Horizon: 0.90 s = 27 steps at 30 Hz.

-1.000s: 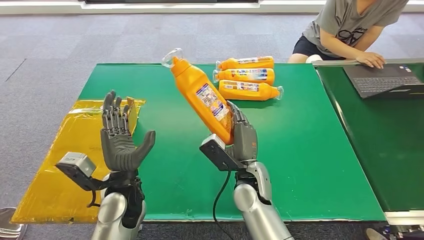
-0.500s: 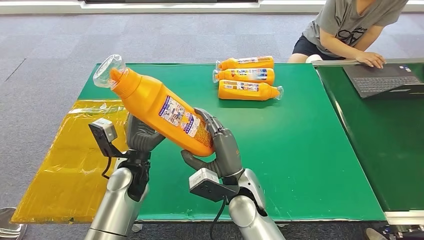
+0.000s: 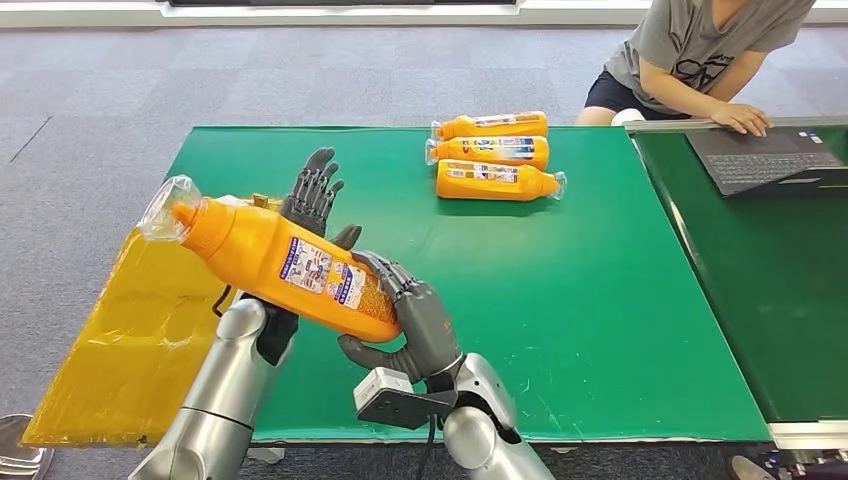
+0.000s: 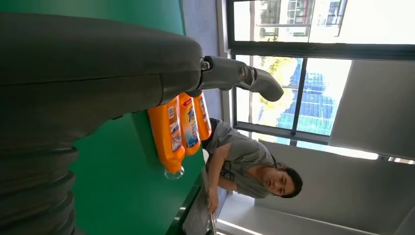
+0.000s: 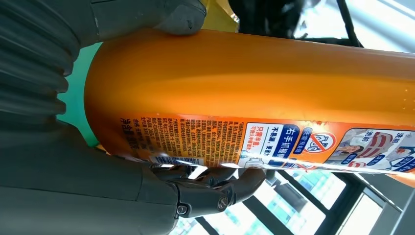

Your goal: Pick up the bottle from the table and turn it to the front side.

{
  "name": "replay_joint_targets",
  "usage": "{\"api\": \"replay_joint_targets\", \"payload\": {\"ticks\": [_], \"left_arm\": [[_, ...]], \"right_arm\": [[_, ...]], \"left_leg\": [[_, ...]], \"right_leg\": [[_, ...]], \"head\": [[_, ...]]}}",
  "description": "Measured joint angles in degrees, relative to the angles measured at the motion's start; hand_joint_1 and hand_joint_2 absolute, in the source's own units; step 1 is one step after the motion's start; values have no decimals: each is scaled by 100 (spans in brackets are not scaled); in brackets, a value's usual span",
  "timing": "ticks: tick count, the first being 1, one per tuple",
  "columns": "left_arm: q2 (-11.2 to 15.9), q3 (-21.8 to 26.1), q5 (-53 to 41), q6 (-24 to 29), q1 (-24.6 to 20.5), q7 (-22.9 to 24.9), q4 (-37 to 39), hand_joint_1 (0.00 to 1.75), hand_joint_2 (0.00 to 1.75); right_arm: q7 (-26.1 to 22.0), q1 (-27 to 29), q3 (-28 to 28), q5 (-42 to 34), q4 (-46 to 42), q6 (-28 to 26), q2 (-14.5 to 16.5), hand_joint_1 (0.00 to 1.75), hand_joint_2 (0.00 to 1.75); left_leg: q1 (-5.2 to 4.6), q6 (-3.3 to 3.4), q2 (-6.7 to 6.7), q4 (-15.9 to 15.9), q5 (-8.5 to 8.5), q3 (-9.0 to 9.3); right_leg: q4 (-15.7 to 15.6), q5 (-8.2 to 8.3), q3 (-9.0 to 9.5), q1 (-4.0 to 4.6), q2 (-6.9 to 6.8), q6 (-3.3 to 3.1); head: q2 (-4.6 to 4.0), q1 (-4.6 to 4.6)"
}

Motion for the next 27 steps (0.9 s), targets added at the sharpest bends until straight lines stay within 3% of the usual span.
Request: {"api": "replay_joint_targets", "payload": {"ticks": [10, 27], "left_arm": [[328, 15, 405, -776, -707, 109, 159, 0, 175], [445, 28, 410, -787, -785, 133, 209, 0, 175]], "right_arm": [[115, -22, 18, 111, 233, -46, -1, 175, 175], [119, -22, 18, 116, 278, -46, 0, 175, 175]], "left_leg": [[0, 0, -1, 0, 1, 0], [0, 0, -1, 0, 1, 0]], "right_leg": [[1, 1, 1, 0, 0, 1], [1, 1, 0, 0, 0, 1]], "head": [[0, 0], [0, 1]]}}
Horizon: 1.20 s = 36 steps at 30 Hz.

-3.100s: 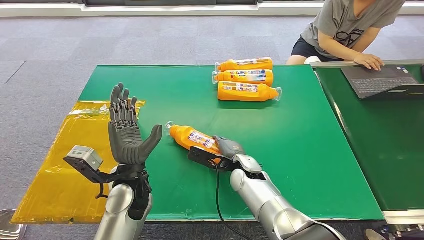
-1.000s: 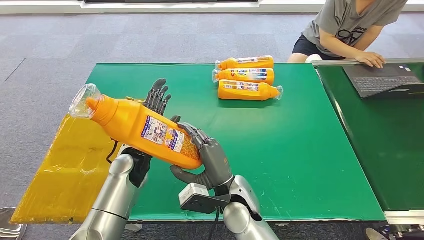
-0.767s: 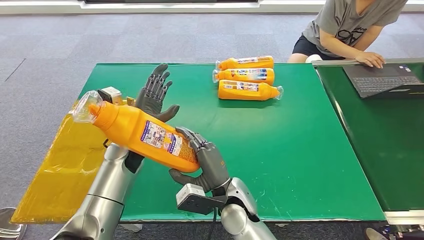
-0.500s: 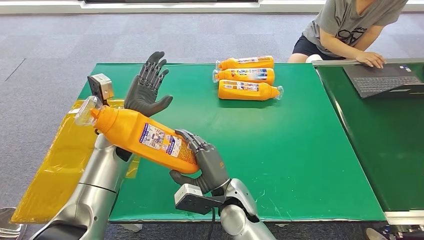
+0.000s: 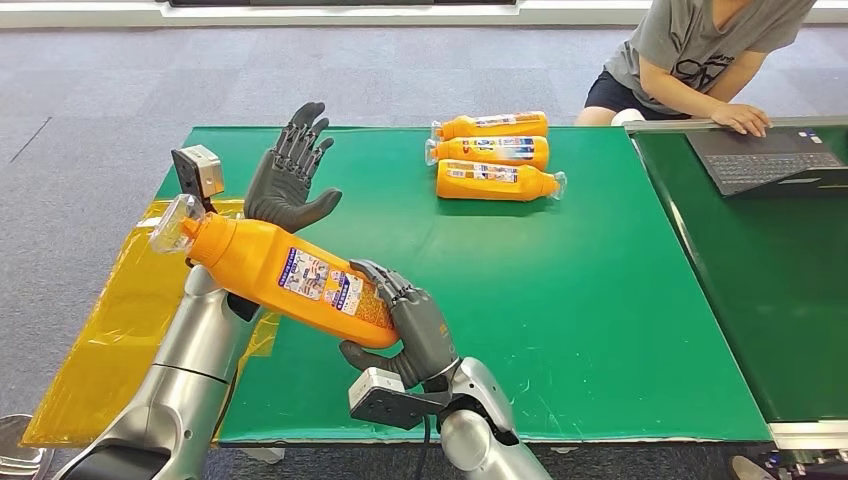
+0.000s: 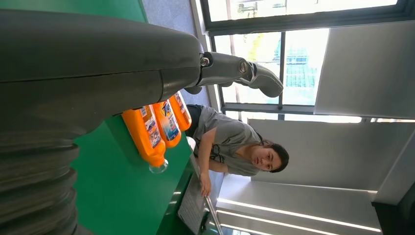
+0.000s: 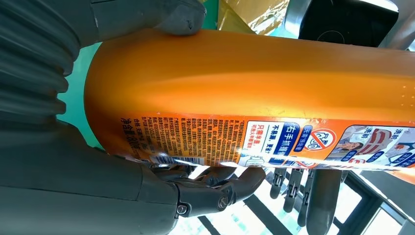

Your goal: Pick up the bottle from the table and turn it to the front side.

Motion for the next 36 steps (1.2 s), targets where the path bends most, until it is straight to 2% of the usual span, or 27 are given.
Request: {"api": "replay_joint_targets", "payload": {"ticks": [12, 14, 16, 18, 20, 26, 36], "left_arm": [[33, 6, -109, 95, -23, 32, 45, 0, 175], [113, 42, -662, 716, -186, 69, 301, 0, 175], [242, 128, -1321, 2003, -478, -24, 798, 0, 175], [358, 241, -1584, 3242, -737, -177, 1251, 0, 175], [426, 329, -1671, 3712, -905, -252, 1571, 0, 175], [489, 479, -1850, 3624, -983, -279, 2036, 0, 175], [541, 665, -2027, 3623, -984, -203, 2327, 0, 175]], "right_arm": [[13, 0, 0, 8, 2, -4, -1, 175, 175], [73, 1, 0, 43, 1, -21, -3, 175, 175], [130, 5, 0, 83, 1, -33, -6, 175, 175], [148, 21, -1, 95, 0, -29, -14, 175, 175], [162, 36, -2, 101, 0, -14, -23, 175, 175], [188, 39, -2, 114, 2, 20, -29, 175, 175], [182, 38, -1, 120, 3, 38, -29, 175, 175]], "left_leg": [[0, 0, -1, 0, 0, -1], [2, -2, -3, 0, 3, -3], [4, -7, 14, 0, 8, -4], [9, -12, 37, -1, 11, -4], [15, -15, 20, -1, 19, -8], [16, -19, -8, 0, 27, -23], [18, -20, -9, 0, 27, -23]], "right_leg": [[0, 0, 0, 0, -1, 0], [0, 1, 0, 2, -5, -2], [2, 10, -8, 3, 7, -12], [2, 21, -20, 3, 25, -21], [2, 21, -20, 9, 11, -22], [2, 20, -21, 16, -10, -21], [2, 21, -22, 17, -8, -20]], "head": [[0, -1], [0, 1], [0, 1], [0, -3], [0, -3], [0, -1], [0, -2]]}}
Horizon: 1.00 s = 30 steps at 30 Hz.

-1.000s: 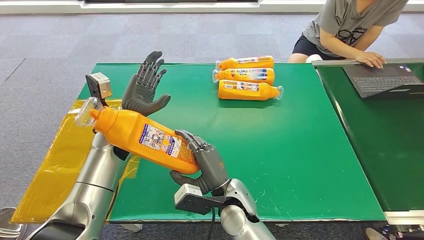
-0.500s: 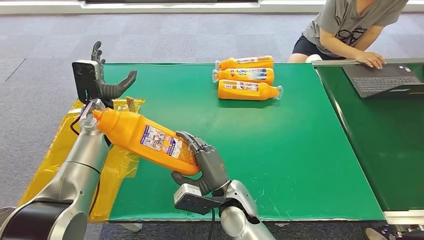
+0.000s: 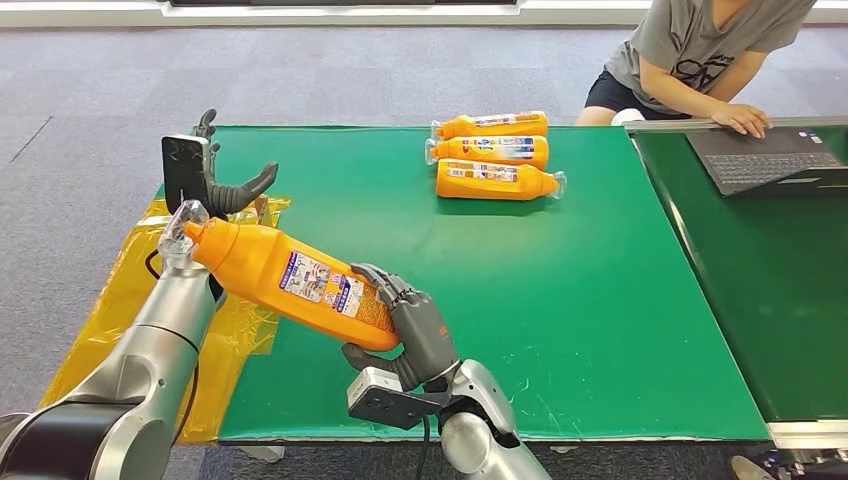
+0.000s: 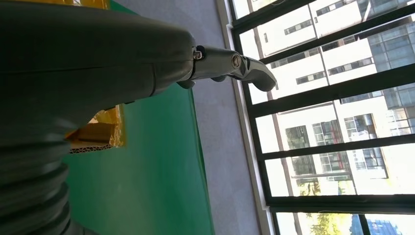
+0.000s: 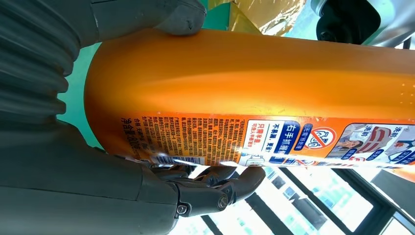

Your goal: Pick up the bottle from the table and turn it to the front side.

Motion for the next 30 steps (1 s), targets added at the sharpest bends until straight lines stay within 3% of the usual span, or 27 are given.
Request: {"api": "replay_joint_targets", "payload": {"ticks": [10, 21, 30], "left_arm": [[63, 420, -21, -127, 3, 2, 247, 0, 175], [98, 546, 13, -150, 8, -51, 364, 0, 175], [215, 1056, 527, -890, 465, -702, 43, 0, 175]], "right_arm": [[0, -9, 1, -21, 14, -49, 0, 175, 175], [8, -14, 1, -21, 14, -64, 0, 175, 175], [118, 12, -2, 35, 14, -205, -25, 175, 175]], "left_leg": [[0, 0, 0, 0, 0, -1], [0, 0, -1, 0, 0, -2], [1, 0, 6, 0, 0, -2]], "right_leg": [[0, 0, 0, 0, 0, 0], [0, 0, 0, 0, 1, 0], [0, -1, -6, 1, 7, -1]], "head": [[0, 0], [0, 0], [0, 0]]}}
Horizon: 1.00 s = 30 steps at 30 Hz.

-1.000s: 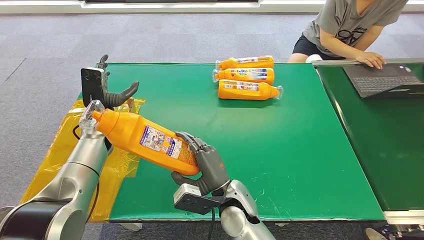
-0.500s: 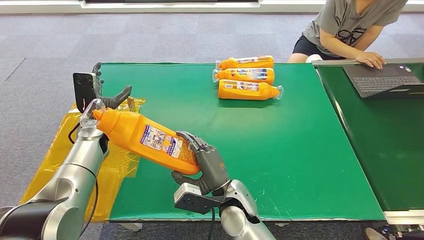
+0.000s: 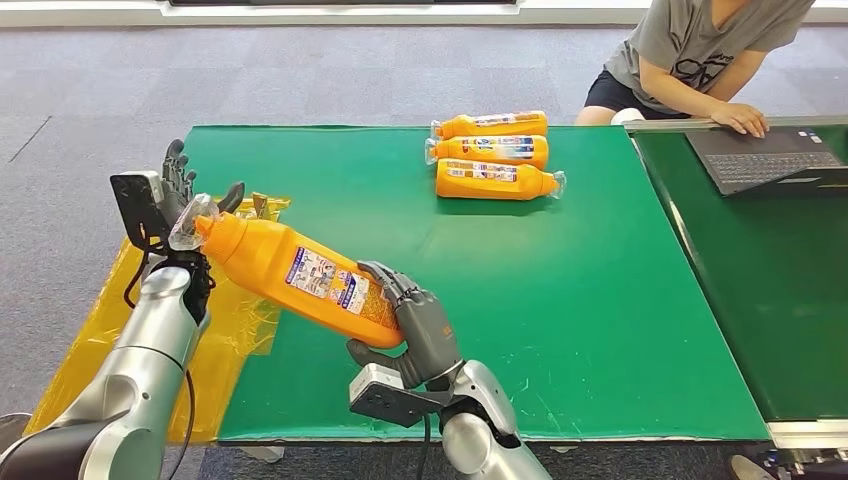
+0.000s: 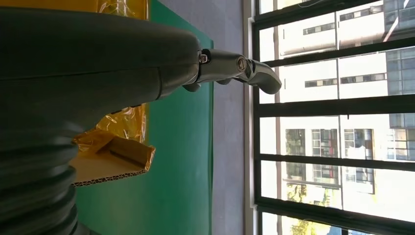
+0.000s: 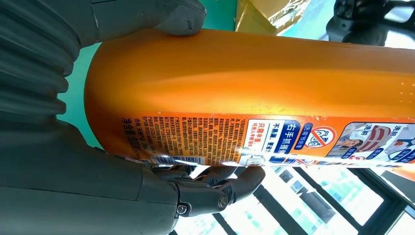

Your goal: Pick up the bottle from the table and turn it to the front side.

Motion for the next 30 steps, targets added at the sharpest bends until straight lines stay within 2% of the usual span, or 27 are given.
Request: {"api": "replay_joint_targets", "payload": {"ticks": [6, 9, 18, 30], "left_arm": [[45, 252, 125, -498, 524, -103, -638, 0, 175], [48, 323, 158, -570, 706, -102, -874, 0, 175], [50, 373, 162, -597, 846, -96, -1131, 0, 175], [66, 375, 162, -1042, 1141, -118, -1395, 0, 175]], "right_arm": [[6, 90, -14, 46, 0, -50, -38, 175, 175], [4, 130, -18, 58, 0, -52, -42, 175, 175], [3, 136, -20, 60, 0, -51, -45, 175, 175], [-20, 162, -20, 94, 0, -25, -48, 175, 175]], "left_leg": [[-1, 0, 1, 0, -1, -1], [-1, 0, 0, 0, -1, -2], [0, 0, -1, 0, 0, -2], [-1, 0, -1, 0, 0, -3]], "right_leg": [[0, 0, -1, 0, 1, 0], [0, 0, -1, 0, 0, 1], [0, 1, -1, 0, -1, 0], [0, 1, -2, 0, 0, 0]], "head": [[0, 1], [0, 0], [0, 0], [0, 0]]}}
